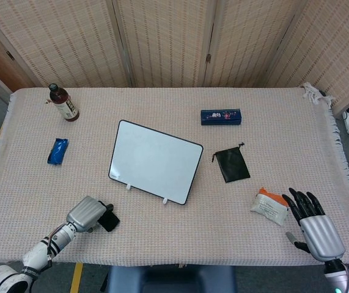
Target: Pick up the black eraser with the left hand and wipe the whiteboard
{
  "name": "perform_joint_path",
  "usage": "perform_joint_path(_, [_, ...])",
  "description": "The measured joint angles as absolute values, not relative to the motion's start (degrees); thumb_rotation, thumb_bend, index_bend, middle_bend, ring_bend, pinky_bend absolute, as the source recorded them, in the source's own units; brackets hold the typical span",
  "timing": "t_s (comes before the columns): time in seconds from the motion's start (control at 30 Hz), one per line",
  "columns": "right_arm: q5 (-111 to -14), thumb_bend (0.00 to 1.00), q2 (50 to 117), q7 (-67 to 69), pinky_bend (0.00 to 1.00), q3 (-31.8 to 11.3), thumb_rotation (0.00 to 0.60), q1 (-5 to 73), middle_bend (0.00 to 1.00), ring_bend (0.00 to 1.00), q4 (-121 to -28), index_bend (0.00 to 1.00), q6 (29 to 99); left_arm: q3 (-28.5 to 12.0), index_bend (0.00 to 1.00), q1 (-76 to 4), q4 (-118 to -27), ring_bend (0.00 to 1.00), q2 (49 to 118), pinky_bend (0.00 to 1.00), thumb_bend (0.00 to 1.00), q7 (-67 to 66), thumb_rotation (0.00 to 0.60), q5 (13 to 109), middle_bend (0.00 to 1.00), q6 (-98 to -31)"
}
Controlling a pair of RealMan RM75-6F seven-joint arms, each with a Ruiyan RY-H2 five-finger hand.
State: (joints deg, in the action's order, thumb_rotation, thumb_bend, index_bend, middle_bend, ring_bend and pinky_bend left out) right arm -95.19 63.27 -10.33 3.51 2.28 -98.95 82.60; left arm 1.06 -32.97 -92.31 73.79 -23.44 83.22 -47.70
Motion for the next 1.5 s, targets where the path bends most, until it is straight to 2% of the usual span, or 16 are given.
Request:
perform_joint_path(0.2, [-95.21, 0.29, 63.36, -10.48, 0.00, 3.55, 0.600, 2.30, 0.00, 0.00, -98.94, 0.00, 82.61, 1.41, 0.62, -33.24, -91.10, 0.98, 74.73, 1.00, 0.32, -22.38, 0.600, 83.62, 1.00, -48.49])
perform_joint_path(0.3, [-95.18, 0.29, 63.37, -10.57, 0.00, 3.58, 0.600, 2.30, 0.00, 0.00, -98.99, 0.00, 82.60, 1.43, 0.68, -33.12, -90.65, 0.98, 75.14, 1.00, 0.33, -21.82, 0.600, 84.50, 1.00, -49.93])
perform_joint_path(0.5, [-95.43, 0.29, 63.20, -10.23, 0.00, 3.68, 0.600, 2.23, 0.00, 0.00, -99.05, 0.00, 82.91, 0.73, 0.69, -31.57, -89.66, 0.99, 76.64, 1.00, 0.35, -19.94, 0.600, 87.23, 1.00, -57.47])
perform_joint_path(0.73, [-96.45, 0.29, 62.85, -9.36, 0.00, 4.05, 0.600, 2.05, 0.00, 0.00, -99.01, 0.00, 83.56, -3.47, 0.70, -29.10, -87.60, 0.99, 83.03, 1.00, 0.38, -18.78, 0.600, 88.89, 1.00, -69.72])
perform_joint_path(1.0, [-97.29, 0.29, 62.42, -8.47, 0.00, 4.34, 0.600, 1.78, 0.00, 0.00, -98.86, 0.00, 84.42, -8.11, 0.70, -29.77, -87.07, 0.99, 89.39, 1.00, 0.38, -28.64, 0.600, 85.28, 1.00, -71.47])
perform_joint_path(1.2, [-97.15, 0.30, 61.58, -6.81, 0.00, 4.27, 0.600, 1.52, 0.00, 0.00, -98.91, 0.00, 85.14, -12.36, 0.70, -31.86, -86.68, 0.99, 97.74, 1.00, 0.39, -37.93, 0.600, 80.13, 1.00, -72.69])
perform_joint_path(1.5, [-98.30, 0.29, 60.10, -3.73, 0.00, 4.56, 0.600, 0.63, 0.00, 0.00, -98.87, 0.00, 87.54, -16.46, 0.70, -37.14, -80.66, 0.99, 107.20, 1.00, 0.40, -44.24, 0.600, 75.25, 1.00, -72.33])
